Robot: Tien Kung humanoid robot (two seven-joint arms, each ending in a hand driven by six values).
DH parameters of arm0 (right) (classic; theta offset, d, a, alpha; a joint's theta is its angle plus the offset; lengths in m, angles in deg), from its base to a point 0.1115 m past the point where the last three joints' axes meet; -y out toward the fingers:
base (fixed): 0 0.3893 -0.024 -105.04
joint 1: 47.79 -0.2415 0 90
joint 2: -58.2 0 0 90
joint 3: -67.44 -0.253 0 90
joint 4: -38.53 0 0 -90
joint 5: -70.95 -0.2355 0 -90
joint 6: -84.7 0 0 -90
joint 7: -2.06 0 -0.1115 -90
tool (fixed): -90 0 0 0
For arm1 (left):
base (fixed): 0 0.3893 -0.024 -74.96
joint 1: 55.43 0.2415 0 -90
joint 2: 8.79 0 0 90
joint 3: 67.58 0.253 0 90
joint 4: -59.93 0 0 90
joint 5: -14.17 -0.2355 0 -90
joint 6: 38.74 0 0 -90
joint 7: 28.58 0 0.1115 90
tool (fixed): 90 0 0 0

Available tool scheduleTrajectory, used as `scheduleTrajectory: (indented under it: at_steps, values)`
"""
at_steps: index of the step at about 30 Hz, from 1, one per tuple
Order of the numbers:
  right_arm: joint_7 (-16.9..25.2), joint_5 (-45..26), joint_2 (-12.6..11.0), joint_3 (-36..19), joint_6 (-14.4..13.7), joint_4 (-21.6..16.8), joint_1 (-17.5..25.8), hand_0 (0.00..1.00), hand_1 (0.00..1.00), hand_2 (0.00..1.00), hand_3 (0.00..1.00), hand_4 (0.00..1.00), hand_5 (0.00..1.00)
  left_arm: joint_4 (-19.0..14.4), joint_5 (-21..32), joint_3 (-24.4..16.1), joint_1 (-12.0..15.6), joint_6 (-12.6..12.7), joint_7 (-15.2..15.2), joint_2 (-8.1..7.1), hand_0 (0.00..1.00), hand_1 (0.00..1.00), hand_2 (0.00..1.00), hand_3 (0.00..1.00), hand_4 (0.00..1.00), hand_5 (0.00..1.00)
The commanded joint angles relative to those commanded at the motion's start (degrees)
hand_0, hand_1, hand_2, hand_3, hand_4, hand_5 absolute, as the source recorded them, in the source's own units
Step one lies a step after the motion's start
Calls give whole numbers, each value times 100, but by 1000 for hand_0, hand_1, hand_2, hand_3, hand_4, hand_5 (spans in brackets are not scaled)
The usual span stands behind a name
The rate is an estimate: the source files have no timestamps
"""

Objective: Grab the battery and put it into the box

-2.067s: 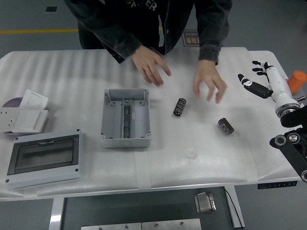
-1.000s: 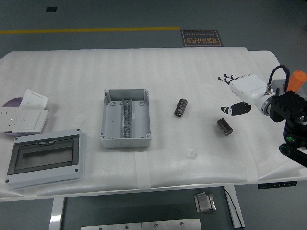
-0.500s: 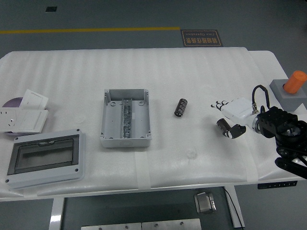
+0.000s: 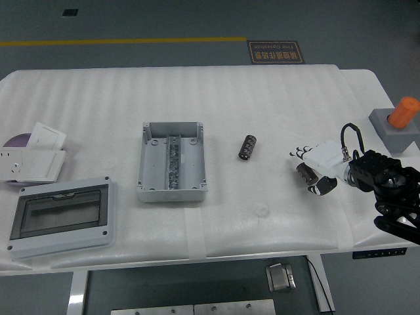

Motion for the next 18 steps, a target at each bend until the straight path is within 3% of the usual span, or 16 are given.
scheduleTrajectory:
  at_steps: [8,9,14,15,18]
  values:
    - [138,126,-1,69,-209,137,-34,450,595,984,998,684,218,0,9,6,-2,20,-30,-1,671,685,559,582,637,441]
    - [150,134,-4,75,-227,148,-32,425,558,834,911,426,127,0,13,6,-1,21,-32,0,670,685,558,584,625,436]
    - [211,132,3,153,-330,217,-23,425,558,834,911,426,127,0,54,47,-8,28,-59,1,670,685,558,584,625,436]
    - [222,126,9,175,-347,231,-21,413,551,736,790,312,86,0,59,55,-10,29,-64,0,670,685,558,584,615,435]
    - [248,105,22,227,-386,254,-14,413,551,736,790,312,86,0,71,76,-16,31,-78,-4,670,685,558,584,615,435]
